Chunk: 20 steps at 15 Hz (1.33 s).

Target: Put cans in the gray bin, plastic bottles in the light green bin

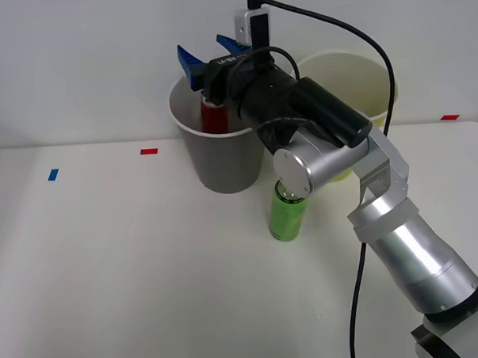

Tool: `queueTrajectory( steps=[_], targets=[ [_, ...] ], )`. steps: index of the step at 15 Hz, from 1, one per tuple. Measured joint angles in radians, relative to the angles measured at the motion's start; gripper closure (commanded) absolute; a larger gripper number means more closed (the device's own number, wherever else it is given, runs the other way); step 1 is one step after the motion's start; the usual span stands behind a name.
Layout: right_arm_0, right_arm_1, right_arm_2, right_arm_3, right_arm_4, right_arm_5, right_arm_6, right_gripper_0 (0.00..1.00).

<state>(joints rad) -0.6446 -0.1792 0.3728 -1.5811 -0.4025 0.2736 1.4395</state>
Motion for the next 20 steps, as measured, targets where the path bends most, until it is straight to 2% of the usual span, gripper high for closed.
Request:
queueTrajectory(
  steps=[6, 11, 14, 17, 20],
  targets=[
    [0.014, -0.007, 0.0, 0.0, -0.014, -0.061, -0.028, 0.22],
    [0.04, -0.02, 0.001, -0.02, -0.017, -0.11, -0.03, 0.22],
    [0.118, -0.059, 0.0, -0.151, -0.019, -0.115, -0.033, 0.22],
    [0.282, -0.124, -0.018, -0.336, -0.026, -0.143, -0.045, 0.22],
    [0.464, -0.197, -0.046, -0.453, -0.028, -0.234, -0.051, 0.22]
  ],
)
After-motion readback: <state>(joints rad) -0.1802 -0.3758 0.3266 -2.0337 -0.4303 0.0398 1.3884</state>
